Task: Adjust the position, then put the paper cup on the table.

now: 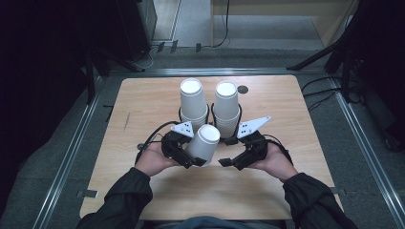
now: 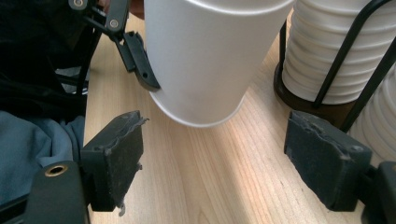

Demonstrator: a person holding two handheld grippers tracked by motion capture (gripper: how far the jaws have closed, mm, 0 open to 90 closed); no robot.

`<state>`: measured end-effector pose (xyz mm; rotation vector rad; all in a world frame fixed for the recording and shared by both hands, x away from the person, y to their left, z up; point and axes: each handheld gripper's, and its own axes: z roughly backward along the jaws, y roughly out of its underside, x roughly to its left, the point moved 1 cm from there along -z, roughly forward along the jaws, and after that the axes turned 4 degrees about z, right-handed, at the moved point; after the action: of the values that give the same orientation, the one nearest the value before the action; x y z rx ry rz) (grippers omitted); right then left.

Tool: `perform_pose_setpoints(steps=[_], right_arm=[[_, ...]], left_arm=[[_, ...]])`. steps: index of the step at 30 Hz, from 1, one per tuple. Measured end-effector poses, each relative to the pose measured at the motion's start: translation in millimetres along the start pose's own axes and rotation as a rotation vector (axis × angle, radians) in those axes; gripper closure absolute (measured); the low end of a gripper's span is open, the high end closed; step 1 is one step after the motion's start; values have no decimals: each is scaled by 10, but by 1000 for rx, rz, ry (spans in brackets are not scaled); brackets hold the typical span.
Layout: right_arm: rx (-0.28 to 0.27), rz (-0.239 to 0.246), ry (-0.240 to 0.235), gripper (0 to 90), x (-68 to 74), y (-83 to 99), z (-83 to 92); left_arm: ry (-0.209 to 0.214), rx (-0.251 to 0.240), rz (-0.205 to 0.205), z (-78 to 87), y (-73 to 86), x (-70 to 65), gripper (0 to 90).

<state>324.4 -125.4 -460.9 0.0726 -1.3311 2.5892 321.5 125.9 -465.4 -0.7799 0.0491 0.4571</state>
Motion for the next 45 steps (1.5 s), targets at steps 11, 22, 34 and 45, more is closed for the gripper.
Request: perform_pose_setpoints(steps=[11,22,34,45], right_arm=[[43,28,5,204,2,61,-64],[53,59,32,206,-32,108,-29],[55,69,7,209,-65,129,10],[61,124,-25,208,-47,99,-70]], left_arm=[[-78,109,-39,15,18,17,165],[-111,197,-66,-50,-13,7,165],[-101,287,-110,-217,-92,-27,164],[-41,345,-130,-357,-116,-132,163]])
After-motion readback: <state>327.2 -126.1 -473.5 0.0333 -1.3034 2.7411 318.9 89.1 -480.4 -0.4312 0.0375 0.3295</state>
